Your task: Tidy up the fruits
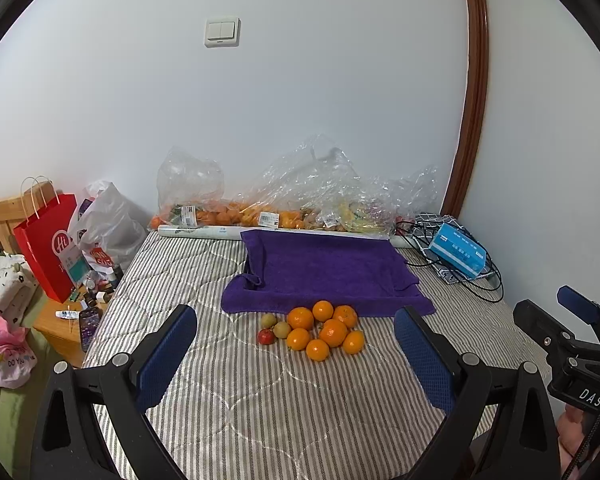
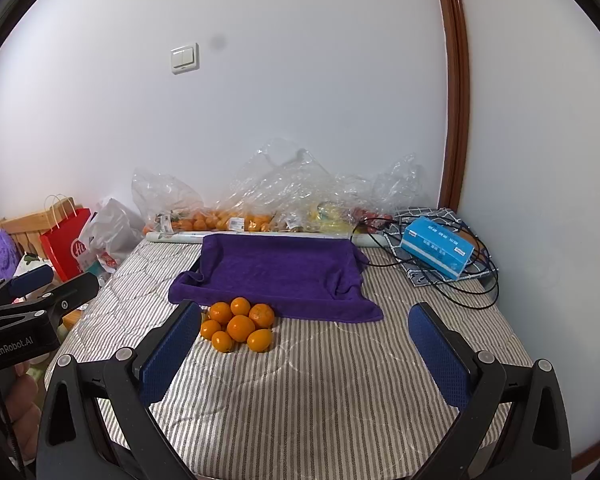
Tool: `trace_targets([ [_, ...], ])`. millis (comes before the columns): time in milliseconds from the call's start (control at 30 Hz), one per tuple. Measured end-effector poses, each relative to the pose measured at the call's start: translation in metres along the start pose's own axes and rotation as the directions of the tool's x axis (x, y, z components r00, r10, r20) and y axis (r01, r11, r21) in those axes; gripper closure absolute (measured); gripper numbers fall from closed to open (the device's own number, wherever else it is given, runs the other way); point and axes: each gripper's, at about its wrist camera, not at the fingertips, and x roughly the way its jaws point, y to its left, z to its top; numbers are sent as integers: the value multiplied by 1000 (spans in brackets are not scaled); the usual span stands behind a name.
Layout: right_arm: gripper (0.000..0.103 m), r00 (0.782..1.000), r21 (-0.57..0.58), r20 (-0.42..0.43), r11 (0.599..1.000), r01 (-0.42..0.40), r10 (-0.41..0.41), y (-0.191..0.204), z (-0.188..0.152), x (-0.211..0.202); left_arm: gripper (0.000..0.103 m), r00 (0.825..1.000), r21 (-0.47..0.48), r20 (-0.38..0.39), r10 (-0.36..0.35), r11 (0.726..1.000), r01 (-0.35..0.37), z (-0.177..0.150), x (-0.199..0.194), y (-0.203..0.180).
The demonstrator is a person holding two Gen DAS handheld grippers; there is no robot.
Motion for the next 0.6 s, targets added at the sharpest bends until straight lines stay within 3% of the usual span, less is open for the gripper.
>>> trace_targets([
  [600,1,1000,2,2,1000,-4,4,0,0,-1,4,1000,-1,-2,-1,1000,1,0,-1,0],
])
